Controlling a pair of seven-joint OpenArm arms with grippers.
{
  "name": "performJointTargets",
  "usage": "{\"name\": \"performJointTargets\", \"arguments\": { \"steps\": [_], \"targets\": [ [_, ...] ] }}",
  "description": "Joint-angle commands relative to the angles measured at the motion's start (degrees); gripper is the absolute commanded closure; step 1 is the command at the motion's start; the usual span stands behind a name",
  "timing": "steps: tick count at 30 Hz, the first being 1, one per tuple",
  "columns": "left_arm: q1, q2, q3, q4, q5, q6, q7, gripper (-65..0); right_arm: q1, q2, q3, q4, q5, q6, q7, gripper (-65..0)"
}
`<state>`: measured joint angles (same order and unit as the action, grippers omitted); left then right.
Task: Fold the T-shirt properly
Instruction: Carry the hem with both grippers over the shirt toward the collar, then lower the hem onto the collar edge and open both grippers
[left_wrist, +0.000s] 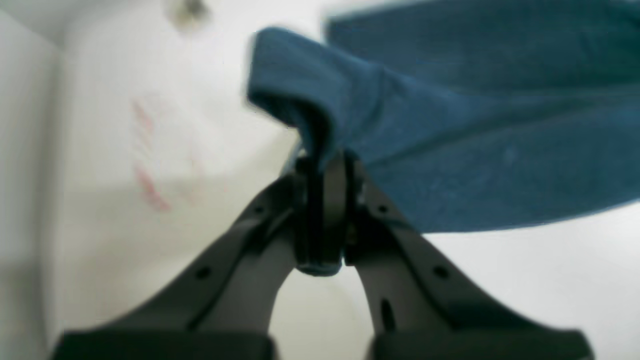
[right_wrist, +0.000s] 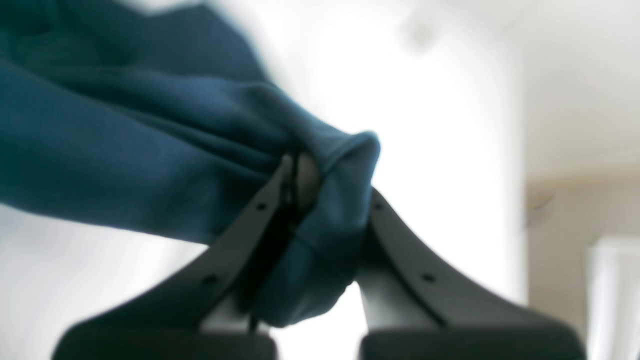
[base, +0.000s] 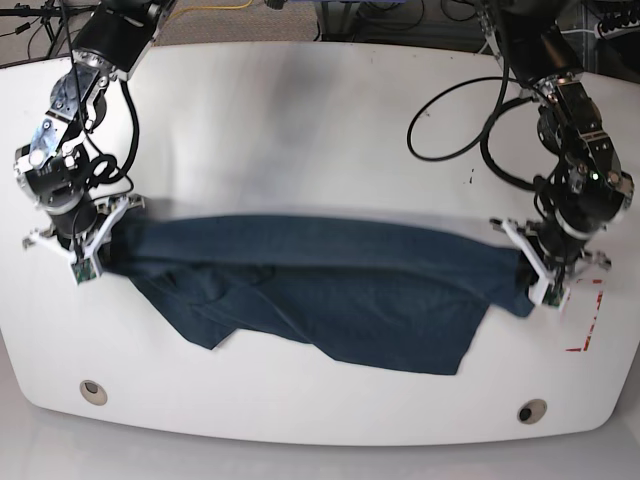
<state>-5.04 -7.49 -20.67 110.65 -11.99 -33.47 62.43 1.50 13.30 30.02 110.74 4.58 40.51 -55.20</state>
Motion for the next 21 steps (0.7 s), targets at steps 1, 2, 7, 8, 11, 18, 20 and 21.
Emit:
{"name": "performJointTargets", "arguments": {
  "steps": [1,2,7,8,11,18,20,21],
  "targets": [
    [3.7,-1.0,-1.4,1.2,-0.3,-1.8,-1.6,-1.0,-3.0,-0.6,0.5,1.2,0.3,-0.5,3.5,-0.5],
    [5.2,-1.4,-2.0,1.2,-0.3,-2.7,-1.7,-1.0,-4.4,-1.1,0.8,1.2,0.4,-0.5,4.0,-0.5],
    [10.9,-3.2,-4.0,1.0,-0.1,-6.4,-1.8,-1.0,-10.0,-3.5,1.4,1.2,0.3,-0.5,5.6,-0.5],
    [11.8,-3.3,-4.3,0.9,0.0,-6.5,-1.8,-1.0,-10.8,-3.7,1.4,1.2,0.2,-0.5,5.7,-0.5],
    [14.1,-4.7,-4.6,0.9,0.1,-6.5,-1.8,-1.0,-13.6,-4.1,1.4,1.2,0.3,-0.5,5.8,-0.5],
    [16.5,-6.9,-4.4,0.7,0.1,-6.5,-1.8,-1.1,-18.3,-4.4,1.4,1.2,0.3,-0.5,5.8,-0.5],
    [16.9,-7.1,-4.3,0.0,0.1,-6.5,-1.8,-1.1,-19.8,-4.4,1.3,1.2,0.4,-0.5,5.8,-0.6],
    [17.0,-7.2,-4.3,-0.5,0.1,-6.5,-1.8,-1.1,-20.5,-4.4,1.1,1.2,0.4,-0.5,5.8,-0.6]
  ]
}}
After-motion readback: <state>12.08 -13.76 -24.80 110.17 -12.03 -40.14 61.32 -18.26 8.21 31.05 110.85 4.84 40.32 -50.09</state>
